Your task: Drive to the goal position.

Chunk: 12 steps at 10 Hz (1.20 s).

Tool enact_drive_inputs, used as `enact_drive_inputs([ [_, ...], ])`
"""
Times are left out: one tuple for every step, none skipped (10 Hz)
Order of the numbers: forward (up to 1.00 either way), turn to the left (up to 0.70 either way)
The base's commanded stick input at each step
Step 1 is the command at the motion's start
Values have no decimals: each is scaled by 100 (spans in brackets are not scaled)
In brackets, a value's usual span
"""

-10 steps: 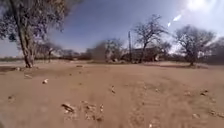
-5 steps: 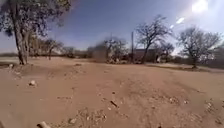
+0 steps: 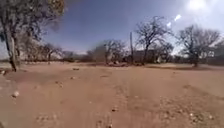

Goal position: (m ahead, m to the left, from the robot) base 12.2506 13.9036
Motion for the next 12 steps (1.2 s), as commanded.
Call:
enact_drive_inputs([
  [100, 5],
  [100, 16],
  [100, 0],
  [100, 0],
  [100, 0],
  [100, 0],
  [100, 0],
  [100, 0],
  [100, 0],
  [100, 27],
  [100, 27],
  [100, 27],
])
